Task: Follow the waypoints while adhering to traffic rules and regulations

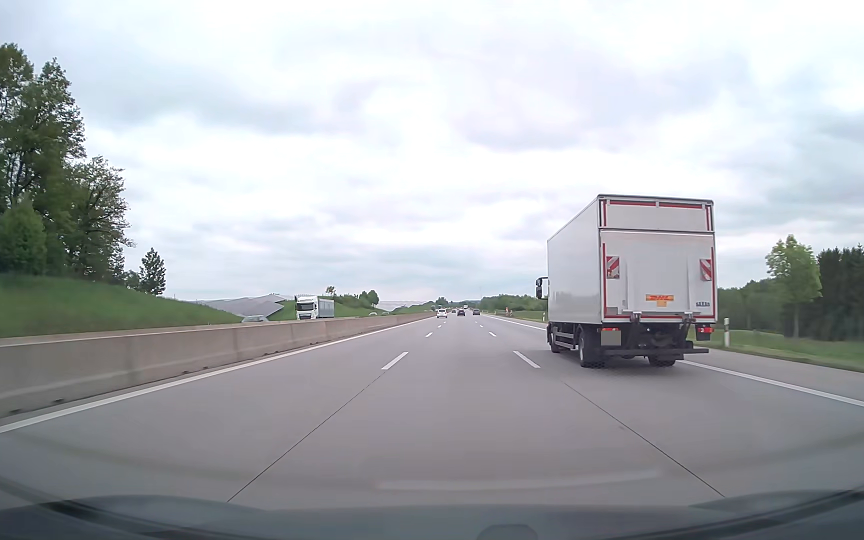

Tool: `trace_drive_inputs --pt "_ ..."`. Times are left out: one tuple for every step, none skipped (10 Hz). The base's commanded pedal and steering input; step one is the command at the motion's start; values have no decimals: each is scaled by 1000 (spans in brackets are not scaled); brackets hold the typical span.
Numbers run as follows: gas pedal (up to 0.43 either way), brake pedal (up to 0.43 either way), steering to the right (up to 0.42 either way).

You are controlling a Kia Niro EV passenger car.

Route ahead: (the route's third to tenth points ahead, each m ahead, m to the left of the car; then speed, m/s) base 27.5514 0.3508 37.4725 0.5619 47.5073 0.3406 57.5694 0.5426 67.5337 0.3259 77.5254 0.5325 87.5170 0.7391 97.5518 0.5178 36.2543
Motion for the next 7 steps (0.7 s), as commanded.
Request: trace_drive_inputs --pt "248 0 -3" --pt "248 0 -3" --pt "248 0 -2" --pt "248 0 -2" --pt "248 0 -2" --pt "248 0 -2" --pt "248 0 -2"
